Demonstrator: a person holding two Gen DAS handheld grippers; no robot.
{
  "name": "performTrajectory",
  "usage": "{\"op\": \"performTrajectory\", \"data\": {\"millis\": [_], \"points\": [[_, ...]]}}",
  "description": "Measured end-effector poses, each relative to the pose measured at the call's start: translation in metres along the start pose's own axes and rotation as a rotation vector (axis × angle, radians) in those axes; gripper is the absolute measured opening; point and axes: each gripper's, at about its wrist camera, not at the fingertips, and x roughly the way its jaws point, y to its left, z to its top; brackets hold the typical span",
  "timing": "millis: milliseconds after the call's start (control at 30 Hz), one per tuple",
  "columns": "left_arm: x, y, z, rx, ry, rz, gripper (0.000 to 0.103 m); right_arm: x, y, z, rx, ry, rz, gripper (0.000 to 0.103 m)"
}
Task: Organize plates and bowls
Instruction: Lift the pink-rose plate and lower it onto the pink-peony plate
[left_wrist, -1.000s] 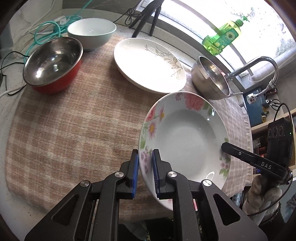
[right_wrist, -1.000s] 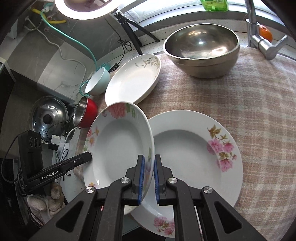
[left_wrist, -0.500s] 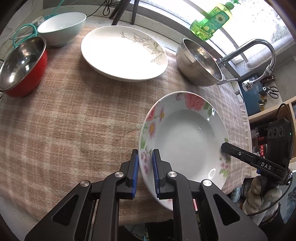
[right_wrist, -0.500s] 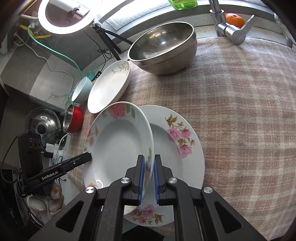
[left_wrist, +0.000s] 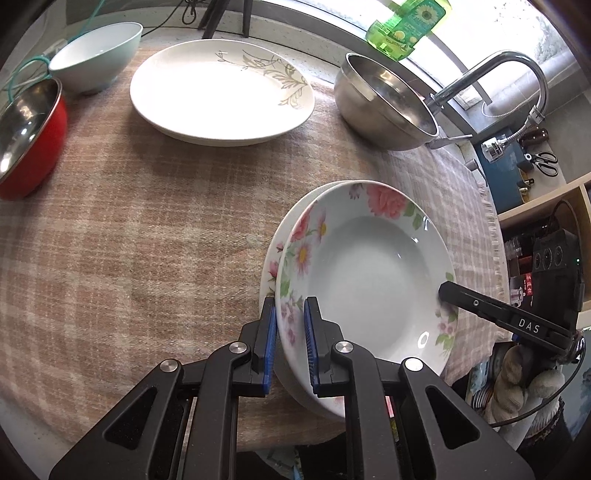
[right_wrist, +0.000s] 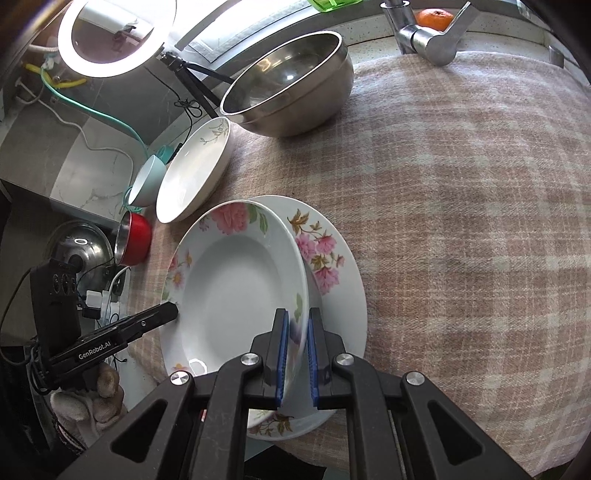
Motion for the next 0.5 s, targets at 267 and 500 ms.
{"op": "performTrajectory", "data": {"millis": [267,500], "points": [[0.0014,-0.0028,-0.0026,0.009,0.004,0.005,0.013,0.0022,-0.0026,-0.0017,0.002,0.006,-0.008,0.009],[0.0032,-0.0054,-0.0034,0.015,0.003,0.007,0.013,0.0027,-0.0036,0.0000,0.002,0.003,-0.011,0.009]]}}
